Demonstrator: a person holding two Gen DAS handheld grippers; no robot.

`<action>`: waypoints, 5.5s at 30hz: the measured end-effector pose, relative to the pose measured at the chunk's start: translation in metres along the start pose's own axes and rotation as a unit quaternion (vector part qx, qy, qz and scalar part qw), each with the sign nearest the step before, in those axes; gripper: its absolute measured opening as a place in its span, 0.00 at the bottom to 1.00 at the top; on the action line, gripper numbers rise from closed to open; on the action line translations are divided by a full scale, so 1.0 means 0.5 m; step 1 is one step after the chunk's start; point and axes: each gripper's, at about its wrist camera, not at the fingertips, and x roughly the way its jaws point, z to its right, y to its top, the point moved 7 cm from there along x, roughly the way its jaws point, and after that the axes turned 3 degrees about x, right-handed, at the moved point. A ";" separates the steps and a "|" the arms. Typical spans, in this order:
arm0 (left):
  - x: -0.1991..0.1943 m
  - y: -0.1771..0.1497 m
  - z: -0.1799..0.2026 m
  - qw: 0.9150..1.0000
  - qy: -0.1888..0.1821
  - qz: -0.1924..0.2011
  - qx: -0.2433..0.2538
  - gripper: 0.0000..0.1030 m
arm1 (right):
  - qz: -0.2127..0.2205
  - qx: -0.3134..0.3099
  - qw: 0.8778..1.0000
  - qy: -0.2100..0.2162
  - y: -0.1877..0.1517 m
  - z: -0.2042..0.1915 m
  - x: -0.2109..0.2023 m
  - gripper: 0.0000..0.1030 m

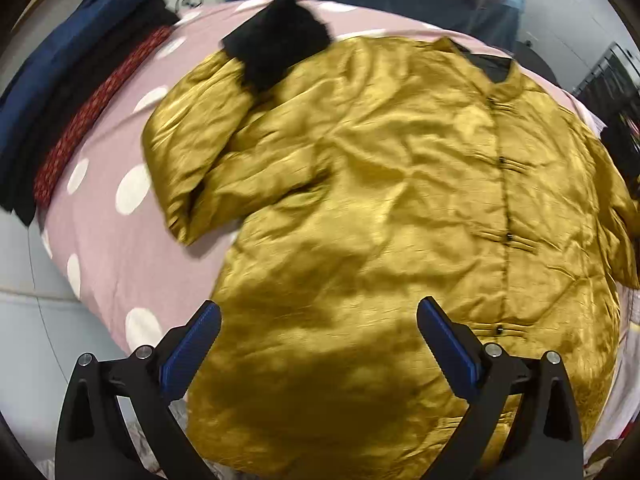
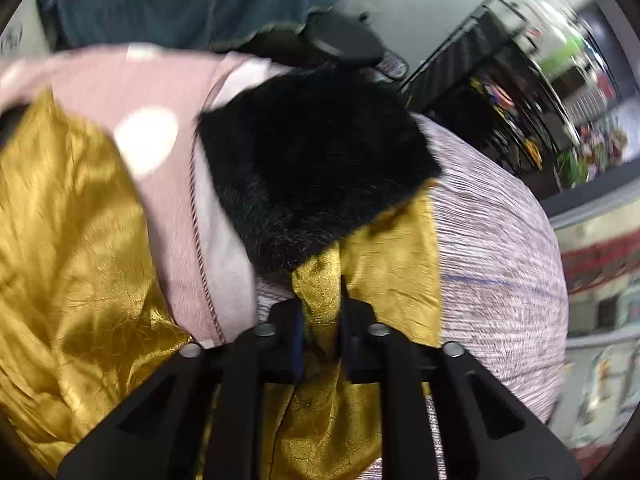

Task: Fold large clothes
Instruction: 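Grasp the black fur cuff sleeve with the right gripper, then fold the fur-cuffed sleeve across the jacket front with the right gripper, then grasp the jacket side edge with the right gripper and fold it toward the buttons, then open the right gripper and grasp the other black fur cuff with the left gripper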

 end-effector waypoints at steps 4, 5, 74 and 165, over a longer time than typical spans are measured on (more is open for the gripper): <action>-0.005 0.015 0.054 0.999 -0.010 0.006 0.033 0.94 | 0.049 0.136 0.988 0.047 -0.023 0.153 -0.100 0.07; -0.005 0.022 0.071 0.999 -0.014 0.009 0.043 0.94 | 0.061 0.178 0.980 0.058 -0.041 0.209 -0.129 0.07; -0.013 0.051 0.034 0.998 -0.043 0.055 -0.003 0.94 | 0.147 -0.125 0.952 0.236 -0.011 -0.415 -0.444 0.19; 0.257 0.191 0.197 0.992 -0.031 -0.077 0.091 0.95 | -0.055 -0.119 0.984 0.122 -0.232 -0.289 -0.058 0.63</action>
